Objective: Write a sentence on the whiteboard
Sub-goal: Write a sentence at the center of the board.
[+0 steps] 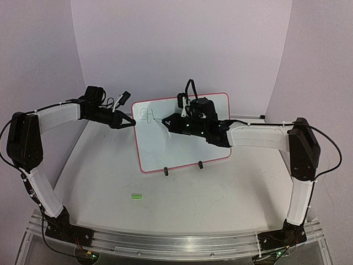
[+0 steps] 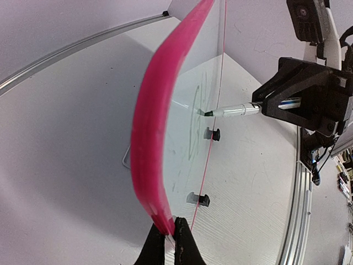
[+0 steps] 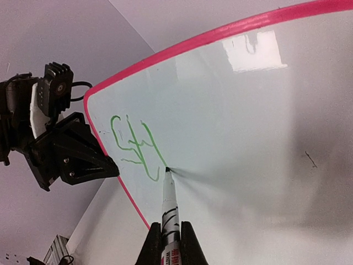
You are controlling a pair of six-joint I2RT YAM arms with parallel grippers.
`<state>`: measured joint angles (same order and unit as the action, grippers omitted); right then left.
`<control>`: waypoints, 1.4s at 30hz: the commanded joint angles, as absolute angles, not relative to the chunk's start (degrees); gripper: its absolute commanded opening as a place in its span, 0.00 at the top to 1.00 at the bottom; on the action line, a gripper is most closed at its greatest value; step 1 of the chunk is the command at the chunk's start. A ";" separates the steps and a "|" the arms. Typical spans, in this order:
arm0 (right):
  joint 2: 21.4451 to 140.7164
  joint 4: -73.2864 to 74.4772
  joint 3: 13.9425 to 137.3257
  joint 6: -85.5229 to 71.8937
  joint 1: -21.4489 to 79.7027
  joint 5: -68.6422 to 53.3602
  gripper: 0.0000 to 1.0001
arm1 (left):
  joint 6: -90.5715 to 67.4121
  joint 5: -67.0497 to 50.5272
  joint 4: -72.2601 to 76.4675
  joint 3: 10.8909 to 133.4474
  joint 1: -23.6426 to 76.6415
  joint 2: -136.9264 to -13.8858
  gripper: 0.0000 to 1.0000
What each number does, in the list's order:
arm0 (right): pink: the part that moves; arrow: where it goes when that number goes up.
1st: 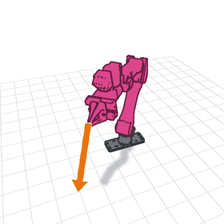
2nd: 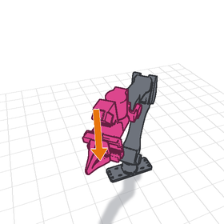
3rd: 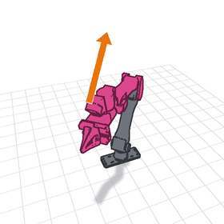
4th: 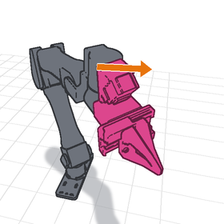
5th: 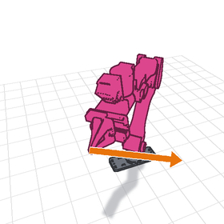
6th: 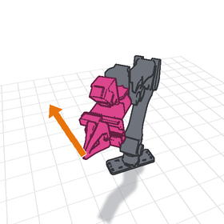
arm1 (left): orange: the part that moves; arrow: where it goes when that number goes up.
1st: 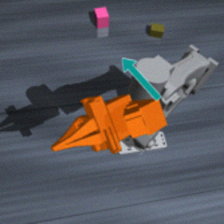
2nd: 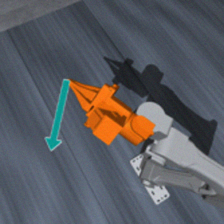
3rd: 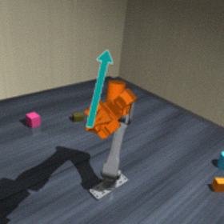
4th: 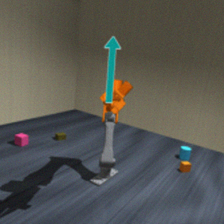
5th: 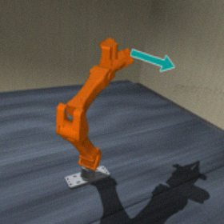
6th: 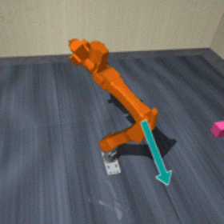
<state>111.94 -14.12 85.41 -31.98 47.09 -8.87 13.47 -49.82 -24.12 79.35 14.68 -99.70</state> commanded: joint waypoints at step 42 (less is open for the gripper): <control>110.86 -16.44 87.30 -33.75 46.68 -2.40 1.00 | 17.74 -46.08 -26.31 78.96 15.34 -98.33 1.00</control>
